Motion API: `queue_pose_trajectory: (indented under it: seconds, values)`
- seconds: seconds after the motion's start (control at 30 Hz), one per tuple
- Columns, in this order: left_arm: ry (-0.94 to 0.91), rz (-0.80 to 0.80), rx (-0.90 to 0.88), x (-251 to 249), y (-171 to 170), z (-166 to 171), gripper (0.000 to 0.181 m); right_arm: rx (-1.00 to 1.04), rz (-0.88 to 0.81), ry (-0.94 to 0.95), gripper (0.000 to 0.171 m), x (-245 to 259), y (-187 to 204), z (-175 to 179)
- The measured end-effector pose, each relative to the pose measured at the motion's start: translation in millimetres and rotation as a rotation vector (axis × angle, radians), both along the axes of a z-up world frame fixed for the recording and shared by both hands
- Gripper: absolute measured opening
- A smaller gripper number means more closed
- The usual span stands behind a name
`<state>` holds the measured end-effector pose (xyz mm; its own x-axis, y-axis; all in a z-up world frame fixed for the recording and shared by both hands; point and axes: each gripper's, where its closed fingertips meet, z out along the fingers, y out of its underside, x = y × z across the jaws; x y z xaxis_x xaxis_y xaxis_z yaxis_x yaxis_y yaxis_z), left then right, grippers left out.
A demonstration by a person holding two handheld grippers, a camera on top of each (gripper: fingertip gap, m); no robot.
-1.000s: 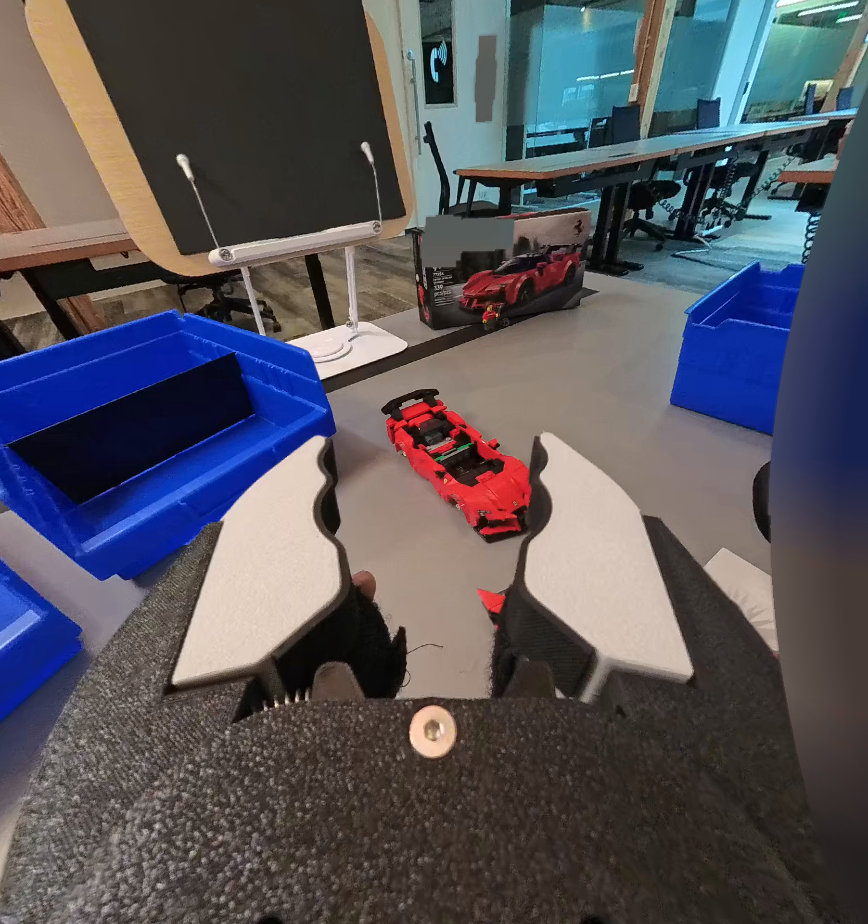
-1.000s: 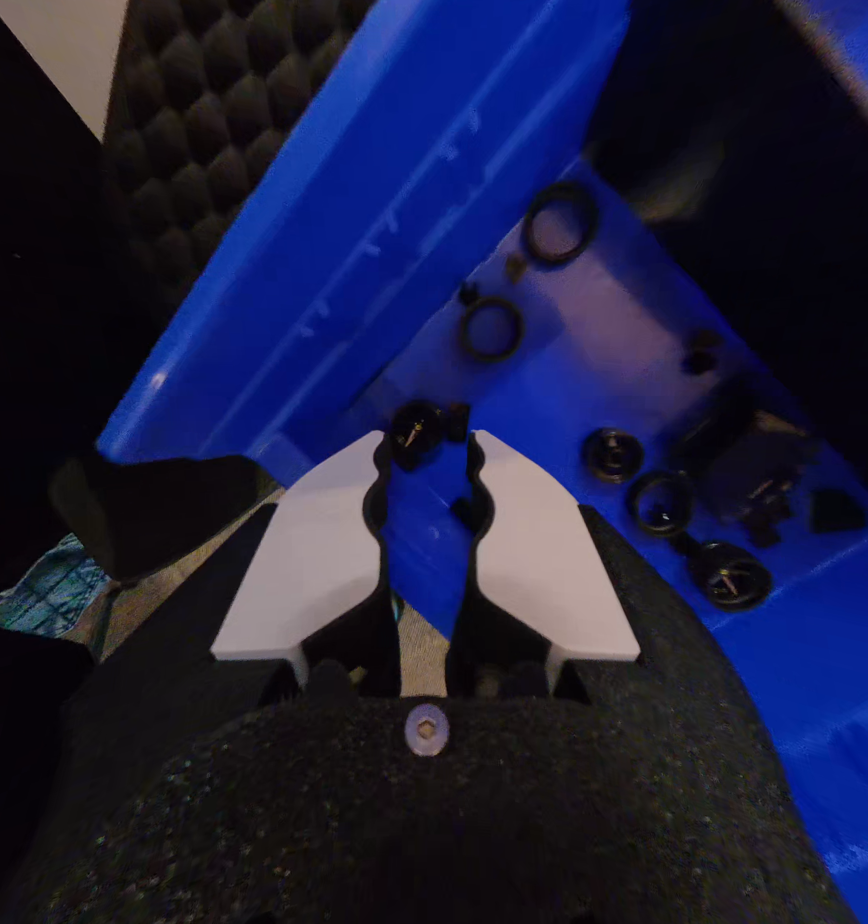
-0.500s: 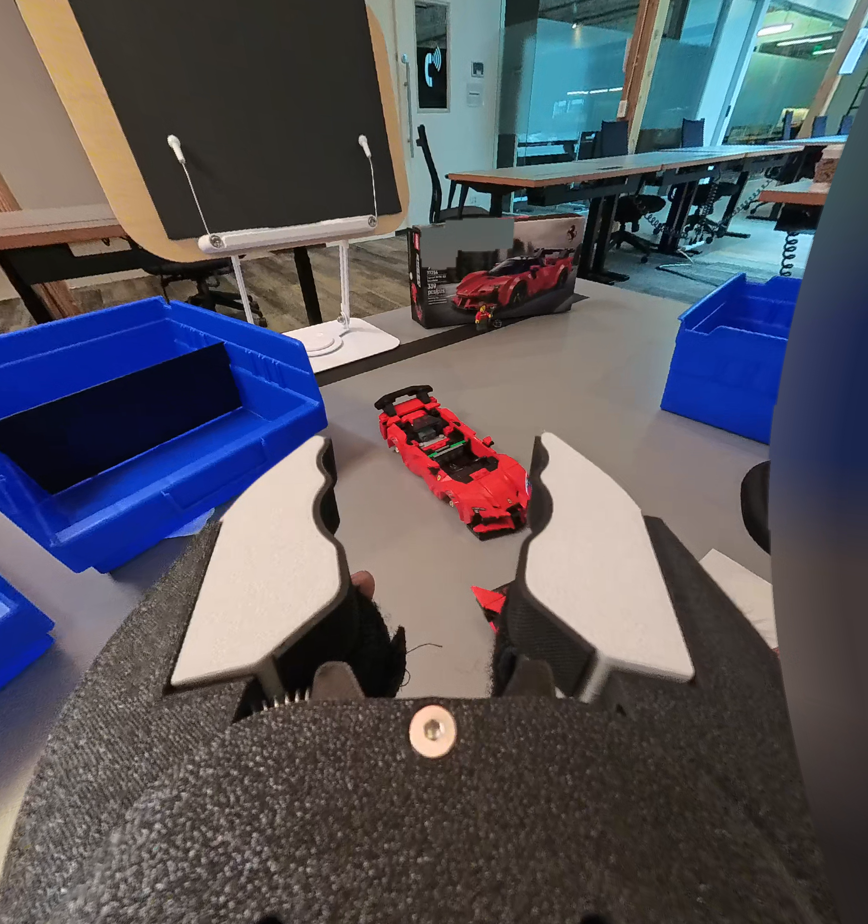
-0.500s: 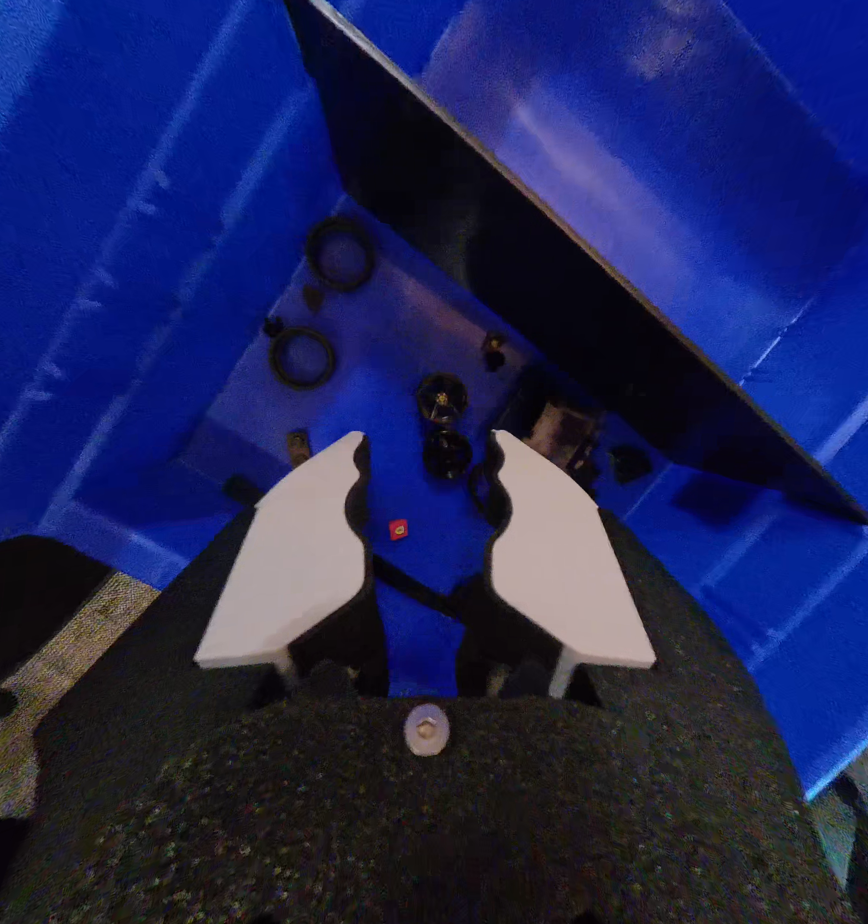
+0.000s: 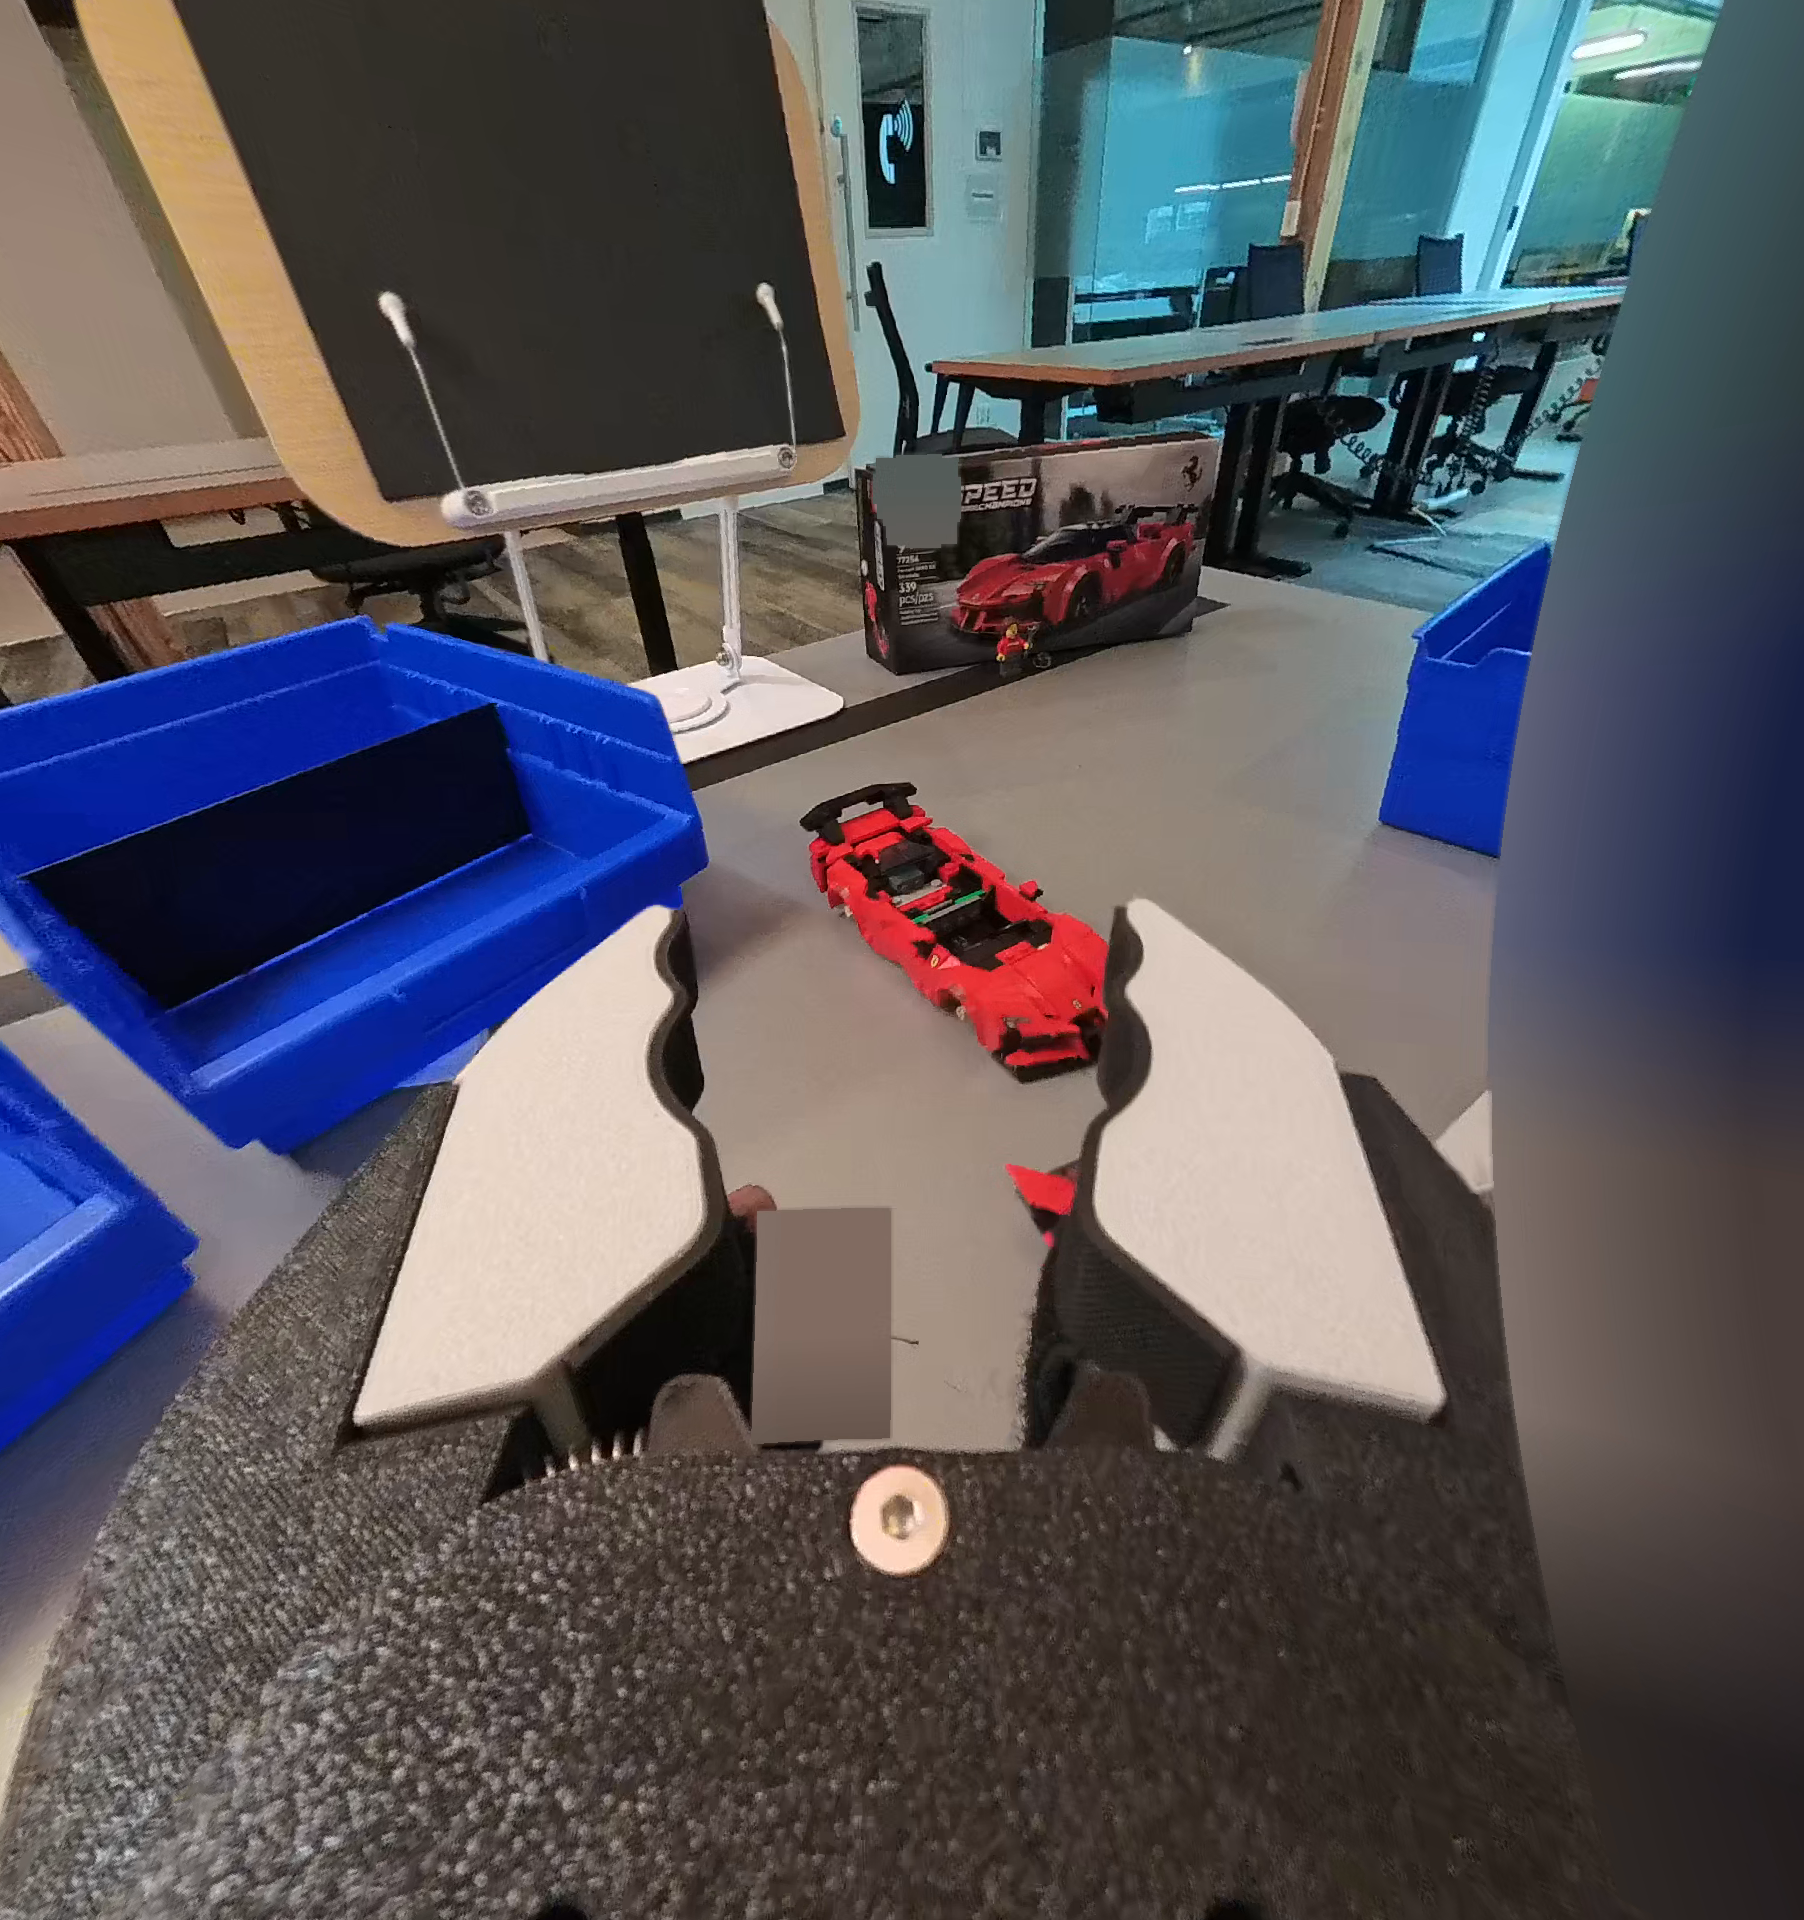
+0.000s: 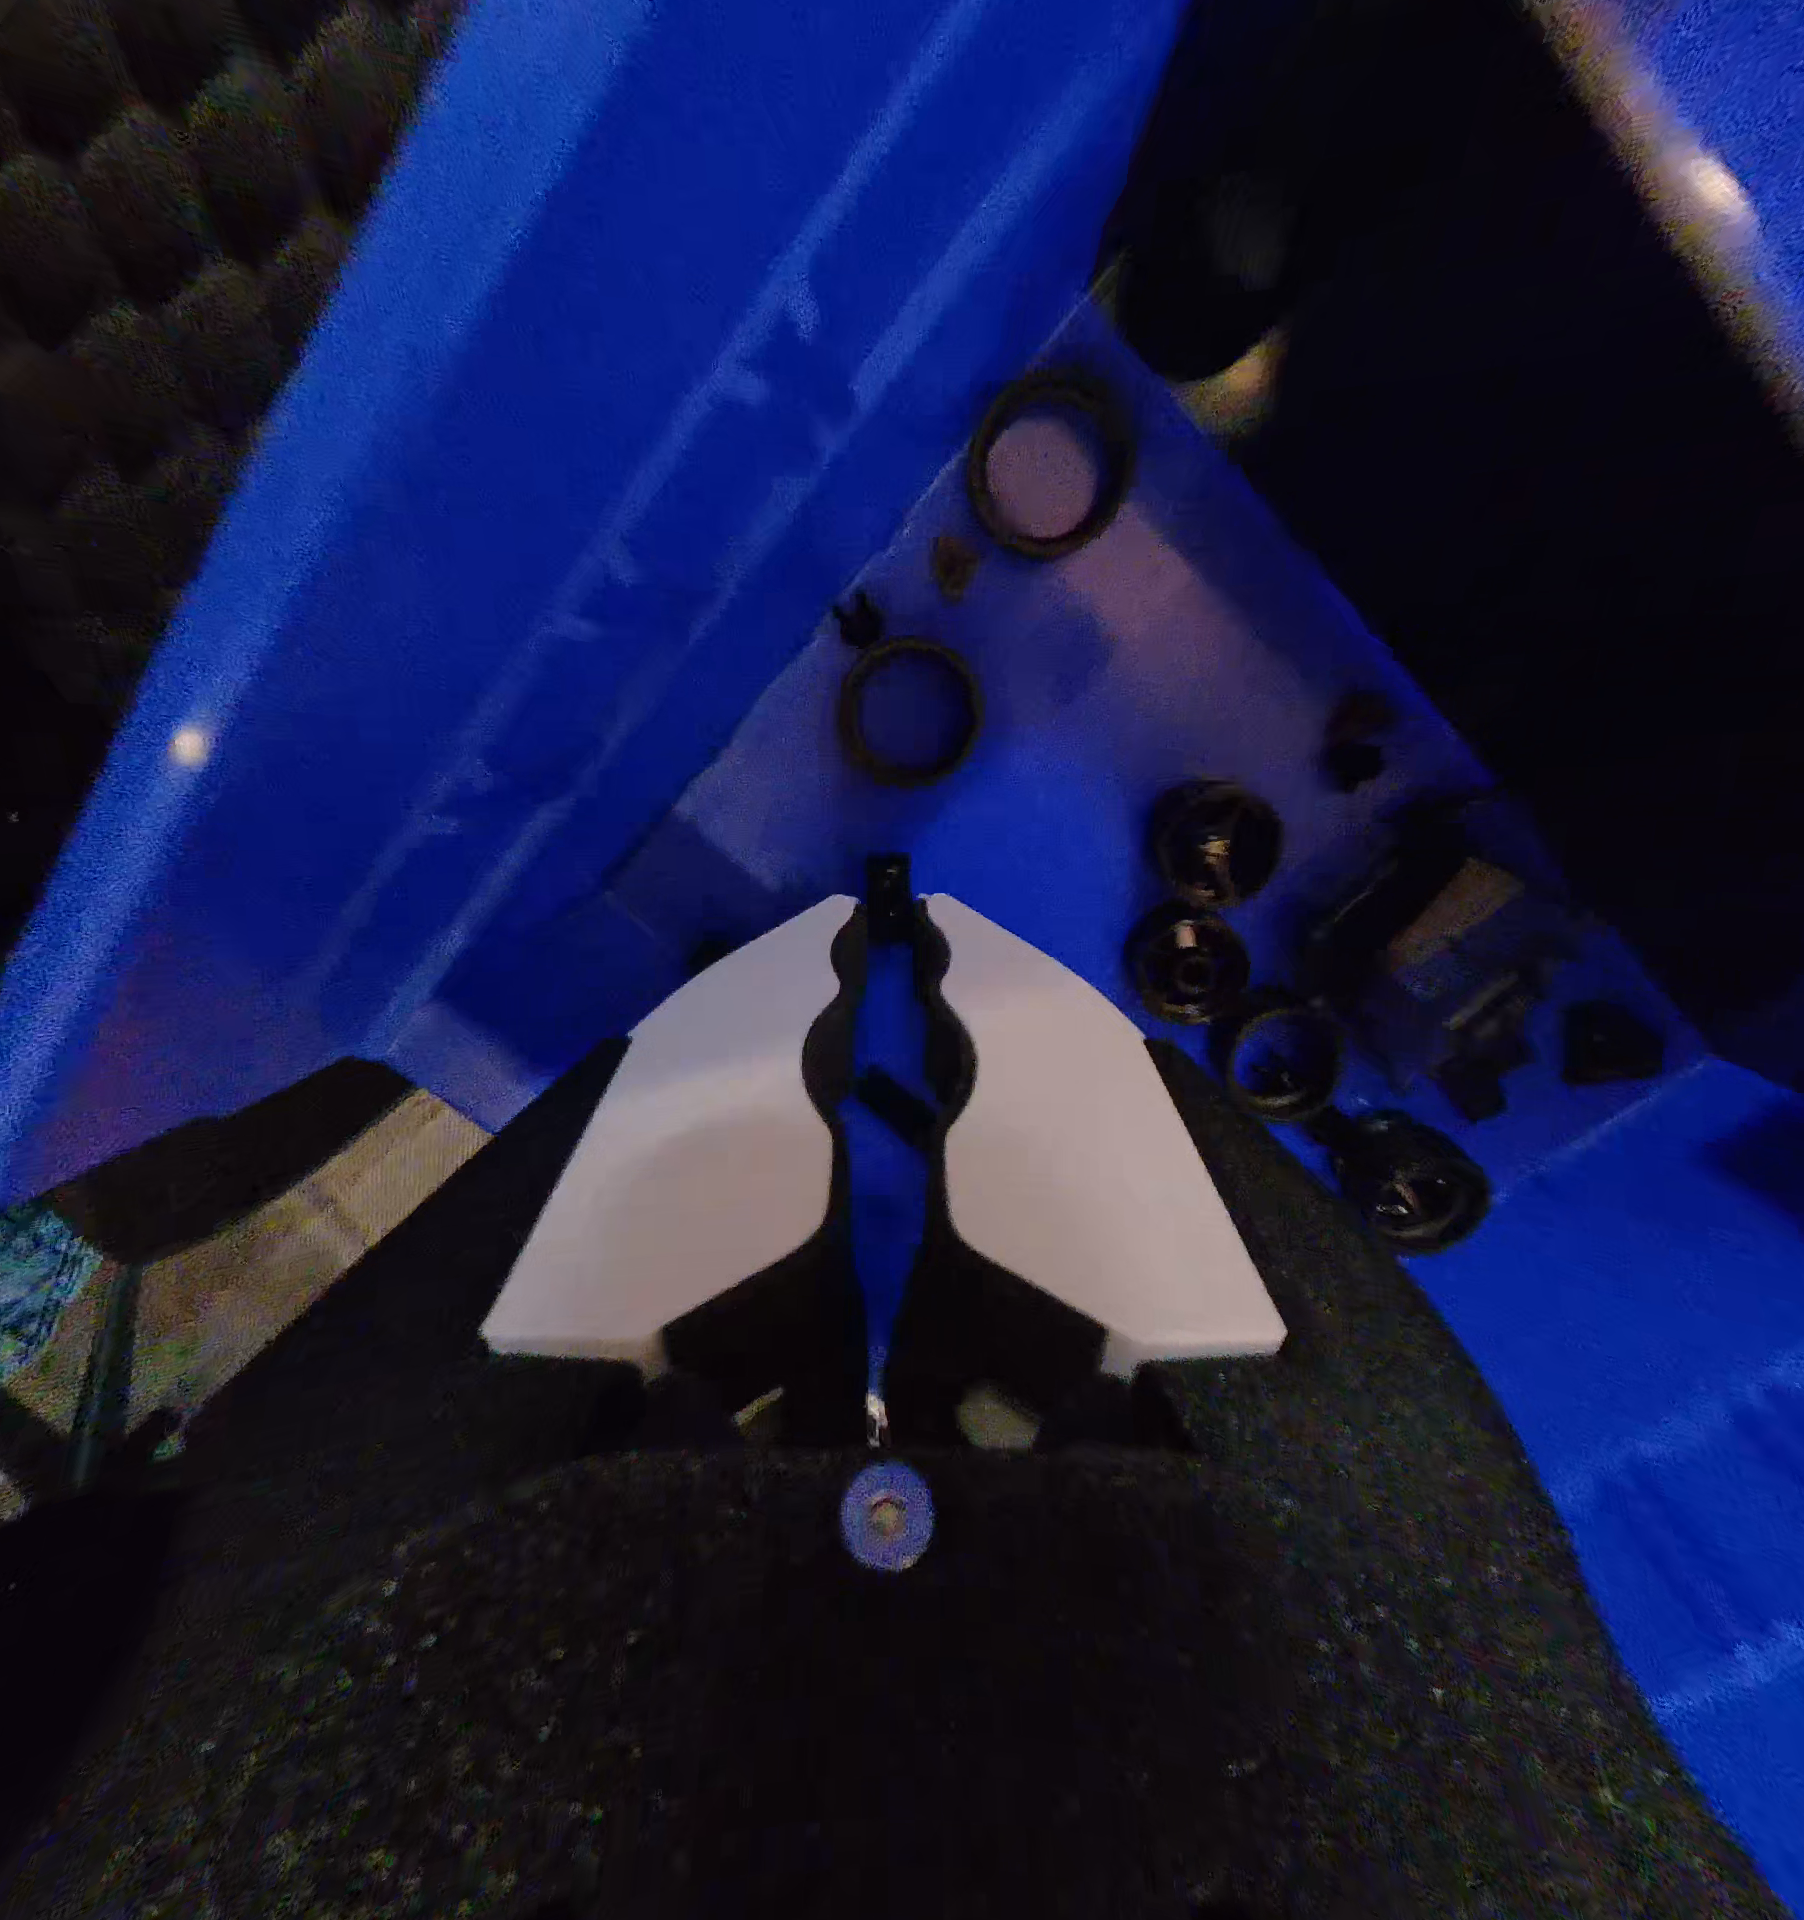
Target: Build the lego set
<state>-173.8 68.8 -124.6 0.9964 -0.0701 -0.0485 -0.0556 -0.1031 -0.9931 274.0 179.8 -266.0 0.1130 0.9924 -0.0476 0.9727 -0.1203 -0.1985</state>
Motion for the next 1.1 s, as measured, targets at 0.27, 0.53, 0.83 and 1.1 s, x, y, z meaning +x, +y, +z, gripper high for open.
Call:
queue_pose_trajectory:
  seconds: [0.27, 0.53, 0.83, 1.1]
  values:
    - [-0.007, -0.025, 0.04, -7, -36, -1, 0.075, 0.202, 0.055, 0.447, 0.008, -172, -29, 121]
    - [-0.086, -0.055, 0.038, -31, -61, -21, 0.076, 0.029, 0.051, 0.095, 0.008, -254, -13, -5]
    - [-0.153, -0.024, 0.042, -57, -65, -33, 0.076, 0.087, 0.055, 0.275, 0.033, -242, -20, 54]
    - [-0.193, 0.002, 0.068, -61, -41, -15, 0.075, 0.467, -0.367, 0.289, 0.038, 0, 56, 149]
